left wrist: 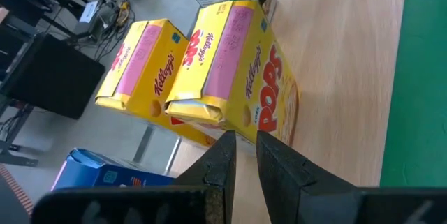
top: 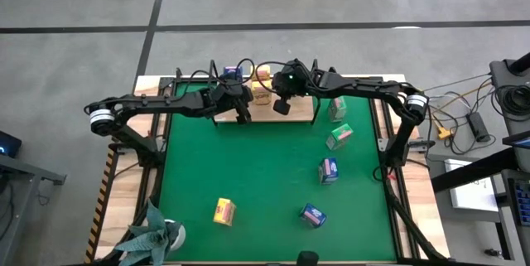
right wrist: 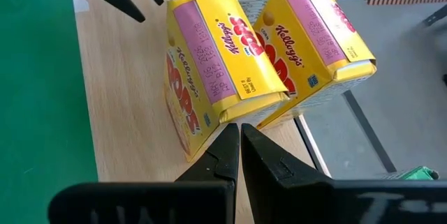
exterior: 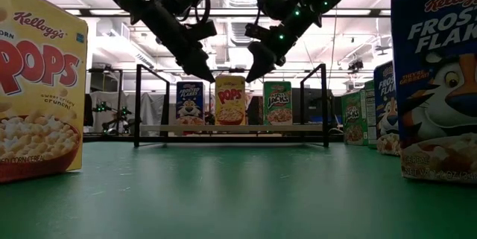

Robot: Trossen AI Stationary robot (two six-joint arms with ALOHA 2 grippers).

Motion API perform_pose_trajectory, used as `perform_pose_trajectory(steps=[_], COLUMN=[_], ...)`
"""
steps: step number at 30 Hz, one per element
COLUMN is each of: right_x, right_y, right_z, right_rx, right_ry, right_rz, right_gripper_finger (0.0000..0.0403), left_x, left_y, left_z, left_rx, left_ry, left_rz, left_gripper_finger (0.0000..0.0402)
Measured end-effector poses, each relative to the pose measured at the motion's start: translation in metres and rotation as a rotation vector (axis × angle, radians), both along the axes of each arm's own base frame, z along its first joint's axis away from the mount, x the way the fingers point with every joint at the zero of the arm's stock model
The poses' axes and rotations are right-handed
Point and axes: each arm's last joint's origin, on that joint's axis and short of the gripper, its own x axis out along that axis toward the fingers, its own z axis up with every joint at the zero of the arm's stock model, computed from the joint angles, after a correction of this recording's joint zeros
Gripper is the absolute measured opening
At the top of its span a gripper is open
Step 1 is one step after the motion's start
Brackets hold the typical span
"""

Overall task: Stack cereal on shelf
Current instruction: Put the top yellow cereal box on the shelf aligned with the other yellow cereal box

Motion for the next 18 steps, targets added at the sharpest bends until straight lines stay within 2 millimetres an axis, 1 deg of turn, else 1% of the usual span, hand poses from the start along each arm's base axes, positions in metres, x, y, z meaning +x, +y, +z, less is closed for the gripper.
perform_pose_trajectory(steps=[14, 18], right_x=[0.0011, -0.0034], right_y=[-0.0011, 0.0012], right_z=[0.0009, 0.0040], right_rx=[-0.024, -0.018], right_ry=[-0.010, 0.012], right_rz=[-0.009, -0.005], right_gripper_finger=[0.0009, 0.0008], left_x=[0.0000, -0.0014], left_y=[0.0000, -0.0005], left_z=[0.0000, -0.0020], left_rx=[-0.002, -0.024], left_ry=[-0.002, 0.010], left_rz=[0.002, 0.014], left_gripper_finger=[0.0041, 0.0041])
